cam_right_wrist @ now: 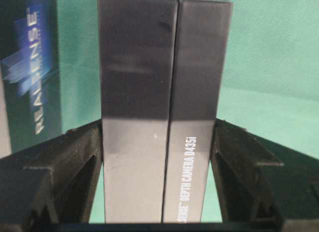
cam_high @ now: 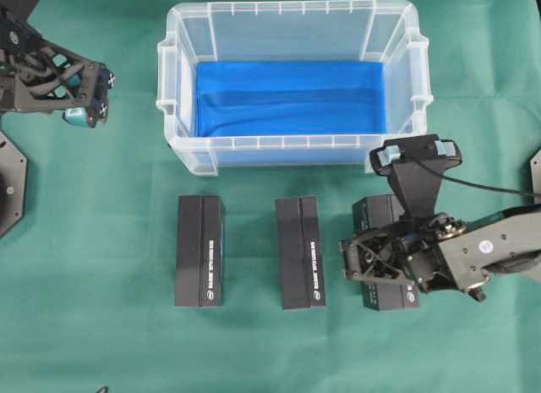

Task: Take out the box from the case.
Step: 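Lower the box onto the cloth right of the middle box and release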

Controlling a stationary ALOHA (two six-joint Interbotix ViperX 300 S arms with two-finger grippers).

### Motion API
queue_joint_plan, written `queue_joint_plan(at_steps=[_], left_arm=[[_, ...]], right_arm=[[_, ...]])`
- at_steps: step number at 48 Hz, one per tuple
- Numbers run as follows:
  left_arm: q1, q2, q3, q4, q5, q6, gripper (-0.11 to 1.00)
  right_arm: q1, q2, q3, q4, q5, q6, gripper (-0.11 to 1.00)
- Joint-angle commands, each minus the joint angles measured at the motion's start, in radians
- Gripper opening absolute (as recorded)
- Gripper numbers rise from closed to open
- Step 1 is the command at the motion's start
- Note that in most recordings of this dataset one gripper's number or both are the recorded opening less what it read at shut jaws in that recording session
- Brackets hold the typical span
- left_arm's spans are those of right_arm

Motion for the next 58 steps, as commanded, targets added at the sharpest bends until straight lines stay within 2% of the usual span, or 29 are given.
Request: queue_joint_plan(at_steps=[1,15,20,23,58], left_arm=[[-0.003,-0.006,-0.028,0.002,-0.003,0.002,0.97],[-0.003,-0.006,-0.028,0.0,-0.003,0.002,0.97],[-0.003,-0.006,-0.028,0.002,-0.005,0.0,0.97],[-0.003,-0.006,-0.028,0.002,-0.003,0.002,0.97],[-0.005,-0.006,-0.028,0.002,-0.003,0.002,0.97]], right_arm=[[-0.002,-0.031,-0.005,-0.002,-0.011,0.003,0.64],[-0.002,-0.031,-0.005,-0.003,-0.012,0.005,0.66],[-0.002,-0.031,-0.008,-0.005,0.002,0.006,0.87],[-0.002,-0.031,-0.008,-0.006,0.011,0.006,0.94],[-0.014,-0.038,-0.041,-0.008,0.018,0.003,0.92]])
